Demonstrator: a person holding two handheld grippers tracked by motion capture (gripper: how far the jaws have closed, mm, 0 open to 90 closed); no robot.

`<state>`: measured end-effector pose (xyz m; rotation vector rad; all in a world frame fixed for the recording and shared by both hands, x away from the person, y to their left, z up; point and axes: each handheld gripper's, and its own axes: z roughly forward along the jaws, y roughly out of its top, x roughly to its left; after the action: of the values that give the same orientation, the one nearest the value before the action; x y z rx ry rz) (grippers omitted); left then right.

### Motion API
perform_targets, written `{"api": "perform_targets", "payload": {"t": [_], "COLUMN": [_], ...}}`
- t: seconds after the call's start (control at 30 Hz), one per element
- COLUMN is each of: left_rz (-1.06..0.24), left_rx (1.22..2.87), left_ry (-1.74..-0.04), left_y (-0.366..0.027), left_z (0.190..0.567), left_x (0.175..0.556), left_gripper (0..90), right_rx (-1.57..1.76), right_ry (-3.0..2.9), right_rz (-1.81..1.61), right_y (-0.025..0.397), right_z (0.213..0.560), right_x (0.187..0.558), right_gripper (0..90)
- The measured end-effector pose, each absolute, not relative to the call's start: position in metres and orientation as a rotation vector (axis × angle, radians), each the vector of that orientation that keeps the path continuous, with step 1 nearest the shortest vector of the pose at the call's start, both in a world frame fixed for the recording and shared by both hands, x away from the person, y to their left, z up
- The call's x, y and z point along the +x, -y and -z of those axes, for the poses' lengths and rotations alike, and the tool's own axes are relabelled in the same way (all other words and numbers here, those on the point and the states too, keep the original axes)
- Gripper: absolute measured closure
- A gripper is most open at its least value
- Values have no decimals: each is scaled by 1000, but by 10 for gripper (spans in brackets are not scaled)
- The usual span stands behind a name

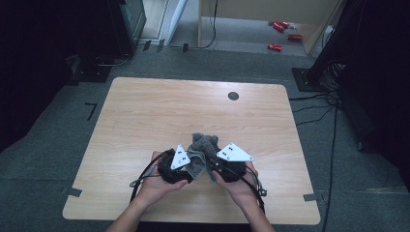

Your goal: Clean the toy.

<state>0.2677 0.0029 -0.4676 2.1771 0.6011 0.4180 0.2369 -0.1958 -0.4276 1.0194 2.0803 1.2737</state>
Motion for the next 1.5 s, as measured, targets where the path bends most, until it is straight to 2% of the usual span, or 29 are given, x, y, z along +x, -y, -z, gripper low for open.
{"api": "perform_targets", "payload": {"t": [0.13,0.37,0.57,0.8,1.07,1.27,1.4,1.5], "left_rz": [-442,-381,-386,-372,-375,-316,-243,-254], "left_rx": [2201,2149,2168,2138,2155,2071,1959,1909], "left_ry": [-569,-605,-577,-611,-593,-610,-531,-502], "left_y": [4,-5,2,-5,2,-9,-19,-20], "left_z": [470,467,470,468,471,470,467,469], "left_x": [262,268,263,267,263,269,270,269], "left_gripper": [354,354,354,354,354,354,353,352], "right_rx": [940,1059,915,1048,957,1065,1161,1163], "right_ry": [-2096,-2032,-2085,-2027,-2057,-1993,-1948,-1937], "right_rz": [-1256,-1285,-1287,-1304,-1314,-1295,-1472,-1520], "right_y": [179,203,178,202,184,209,223,220], "right_z": [427,430,427,432,431,433,432,433], "right_x": [229,239,224,236,226,239,241,240], "right_gripper": [690,727,732,738,737,737,730,732]}}
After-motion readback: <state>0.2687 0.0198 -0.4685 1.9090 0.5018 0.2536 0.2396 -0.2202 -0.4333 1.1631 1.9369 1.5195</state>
